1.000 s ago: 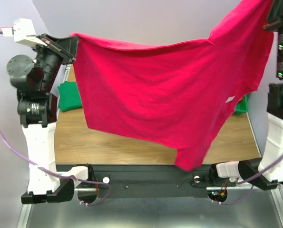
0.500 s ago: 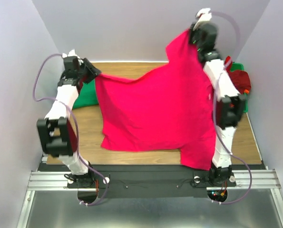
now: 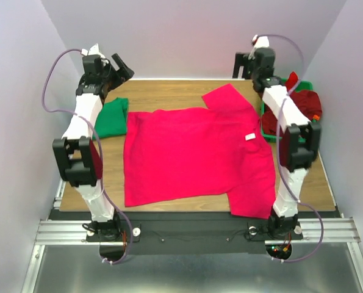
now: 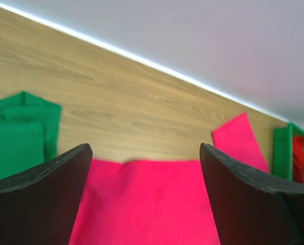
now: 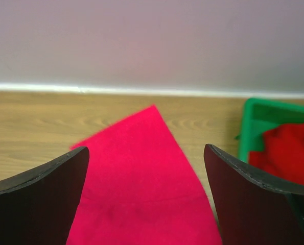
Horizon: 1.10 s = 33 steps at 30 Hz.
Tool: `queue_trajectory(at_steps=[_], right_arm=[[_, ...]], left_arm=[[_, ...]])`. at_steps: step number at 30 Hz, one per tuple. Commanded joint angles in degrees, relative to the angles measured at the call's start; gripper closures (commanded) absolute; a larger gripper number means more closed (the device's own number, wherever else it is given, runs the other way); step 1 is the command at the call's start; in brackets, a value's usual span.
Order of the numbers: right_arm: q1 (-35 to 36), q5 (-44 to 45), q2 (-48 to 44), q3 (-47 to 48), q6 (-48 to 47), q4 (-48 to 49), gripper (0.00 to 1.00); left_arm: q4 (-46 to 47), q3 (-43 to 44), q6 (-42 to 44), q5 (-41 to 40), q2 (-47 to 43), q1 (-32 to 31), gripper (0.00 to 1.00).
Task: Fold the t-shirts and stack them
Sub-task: Flatten the tshirt out
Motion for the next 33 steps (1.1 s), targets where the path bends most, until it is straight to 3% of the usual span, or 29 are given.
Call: queue_trajectory(at_steps=[1,8,12,20,33], right_arm=[[3.19,-1.31,-14.60,-6.32,0.33,4.65,0.00],[10.04,2.20,-24.01,-23.01,5.86,2.80,0.00],[12.51,4.14,-26.74,-29.53,10.60,2.62,0.00],[13.04,7.75,-26.40,-37.28,15.01,2.62,0.00],[13.04,11.00,-15.59,-35.35,17.47,2.18,0.00]], left_arm=[[0.81,-9.53,2.17,2.64,-9.52,-2.02,0.01],[1.08,-27.19,3.92,5.01,-17.17,-5.71,0.01],[0.90,-31.25,6.12,5.19,-17.88,-6.50,0.01],[0.20,-32.14,9.12,5.37,-15.33,-6.94,0.01],[0.29,-27.14,9.11,4.66,-3.12,-8.00,0.01]])
